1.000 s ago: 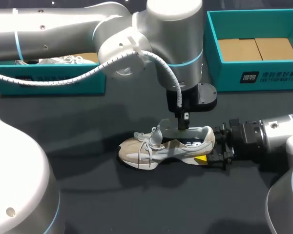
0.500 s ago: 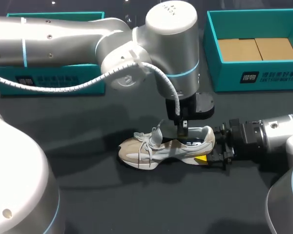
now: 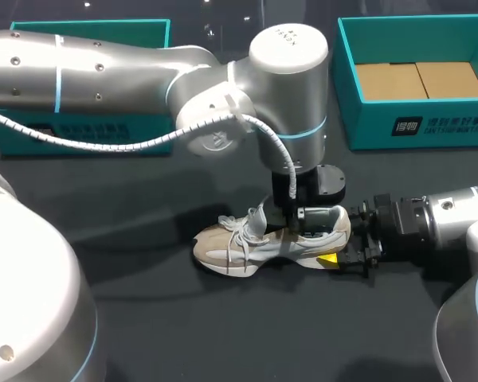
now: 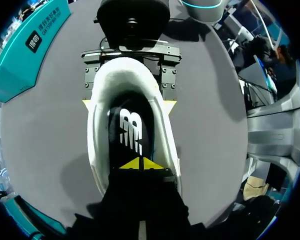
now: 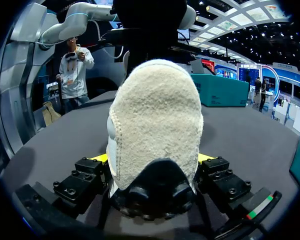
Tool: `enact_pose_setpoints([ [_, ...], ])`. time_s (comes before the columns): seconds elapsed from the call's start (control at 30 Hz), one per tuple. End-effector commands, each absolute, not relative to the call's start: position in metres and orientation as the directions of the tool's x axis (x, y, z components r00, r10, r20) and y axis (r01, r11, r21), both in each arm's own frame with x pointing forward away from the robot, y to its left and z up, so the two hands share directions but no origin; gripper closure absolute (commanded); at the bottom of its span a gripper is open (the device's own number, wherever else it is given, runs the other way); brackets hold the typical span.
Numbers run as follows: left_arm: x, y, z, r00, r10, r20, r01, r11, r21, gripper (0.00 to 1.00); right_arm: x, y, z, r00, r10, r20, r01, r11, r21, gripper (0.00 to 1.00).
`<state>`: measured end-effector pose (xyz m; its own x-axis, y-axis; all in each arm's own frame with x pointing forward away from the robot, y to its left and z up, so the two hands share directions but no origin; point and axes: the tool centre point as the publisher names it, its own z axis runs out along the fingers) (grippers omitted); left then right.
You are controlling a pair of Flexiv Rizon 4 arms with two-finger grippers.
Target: Take the shoe out of the shoebox, open the shoe tongue, remove and reinsert the insole, then place the shoe into the shoebox
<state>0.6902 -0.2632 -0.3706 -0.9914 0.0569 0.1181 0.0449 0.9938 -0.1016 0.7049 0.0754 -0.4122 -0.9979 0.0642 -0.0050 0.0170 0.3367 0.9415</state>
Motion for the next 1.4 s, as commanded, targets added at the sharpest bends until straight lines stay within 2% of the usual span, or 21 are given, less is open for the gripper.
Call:
enact_pose_setpoints([
  [0.03,0.689,-0.260,-0.377,-0.987,0.091,0.134,0.077,0.991,-0.107,1.00,0.704,0.074,-0.412,-0.998,0.065,-0.004,0.018,0.340,0.940,1.00],
  [0.27,0.680,-0.251,-0.389,-0.983,0.137,0.124,0.123,0.986,-0.112,0.98,0.704,0.074,-0.412,-0.998,0.065,-0.004,0.018,0.340,0.940,1.00],
  [0.3,0.679,-0.250,-0.391,-0.982,0.141,0.124,0.127,0.986,-0.111,0.87,0.704,0.074,-0.412,-0.998,0.065,-0.004,0.018,0.340,0.940,1.00],
  [0.5,0.677,-0.250,-0.397,-0.982,0.146,0.121,0.133,0.985,-0.109,0.70,0.704,0.074,-0.412,-0.998,0.065,-0.004,0.018,0.340,0.940,1.00],
  [0.77,0.676,-0.260,-0.412,-0.989,0.150,0.004,0.149,0.985,-0.089,0.59,0.704,0.074,-0.412,-0.998,0.065,-0.004,0.018,0.340,0.940,1.00],
  [1.0,0.684,-0.264,-0.428,-0.986,0.151,-0.074,0.155,0.986,-0.058,0.60,0.704,0.074,-0.412,-0.998,0.065,-0.004,0.018,0.340,0.940,1.00],
  [1.17,0.695,-0.264,-0.440,-0.986,0.124,-0.116,0.127,0.992,-0.024,0.64,0.704,0.074,-0.412,-0.998,0.065,-0.004,0.018,0.340,0.940,1.00],
  [1.23,0.701,-0.263,-0.444,-0.986,0.111,-0.124,0.113,0.994,-0.009,0.72,0.704,0.074,-0.412,-0.998,0.065,-0.004,0.018,0.340,0.940,1.00],
  [1.33,0.709,-0.260,-0.447,-0.988,0.094,-0.126,0.094,0.996,0.002,0.76,0.704,0.074,-0.412,-0.998,0.065,-0.004,0.018,0.340,0.940,1.00],
  [1.4,0.713,-0.257,-0.446,-0.989,0.084,-0.124,0.084,0.996,0.002,0.90,0.704,0.074,-0.412,-0.998,0.065,-0.004,0.018,0.340,0.940,1.00],
])
